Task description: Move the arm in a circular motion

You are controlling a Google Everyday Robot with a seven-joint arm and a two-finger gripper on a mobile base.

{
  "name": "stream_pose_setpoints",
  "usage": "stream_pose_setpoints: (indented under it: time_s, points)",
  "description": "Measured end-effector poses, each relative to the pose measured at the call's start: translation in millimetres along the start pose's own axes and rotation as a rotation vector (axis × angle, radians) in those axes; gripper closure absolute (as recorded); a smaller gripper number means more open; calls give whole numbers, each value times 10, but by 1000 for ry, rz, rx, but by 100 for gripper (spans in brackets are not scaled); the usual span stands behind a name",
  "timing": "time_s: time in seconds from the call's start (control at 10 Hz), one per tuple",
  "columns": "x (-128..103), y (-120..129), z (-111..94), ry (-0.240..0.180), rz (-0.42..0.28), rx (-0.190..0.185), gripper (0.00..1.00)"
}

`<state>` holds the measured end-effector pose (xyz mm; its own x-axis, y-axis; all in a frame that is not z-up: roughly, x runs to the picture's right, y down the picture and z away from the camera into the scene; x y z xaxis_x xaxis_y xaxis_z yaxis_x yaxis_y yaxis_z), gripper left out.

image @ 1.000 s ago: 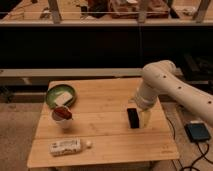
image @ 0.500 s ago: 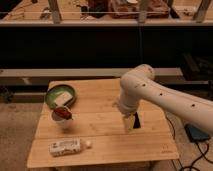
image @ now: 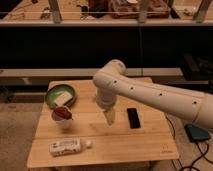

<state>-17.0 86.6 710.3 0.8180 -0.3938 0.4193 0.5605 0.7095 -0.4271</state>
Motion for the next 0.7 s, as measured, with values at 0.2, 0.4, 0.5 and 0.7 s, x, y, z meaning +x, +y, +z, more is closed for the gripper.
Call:
stream_pose_setpoints:
  time_s: [0.2,0.4,0.5,0.7]
  points:
    - [151,-306,38,3,-39,1,20]
    - [413,-562,63,12,-53,-6,20]
    - [497,-658,74,12,-57,-10,20]
    - [722,-727,87,8,-2,-28,20]
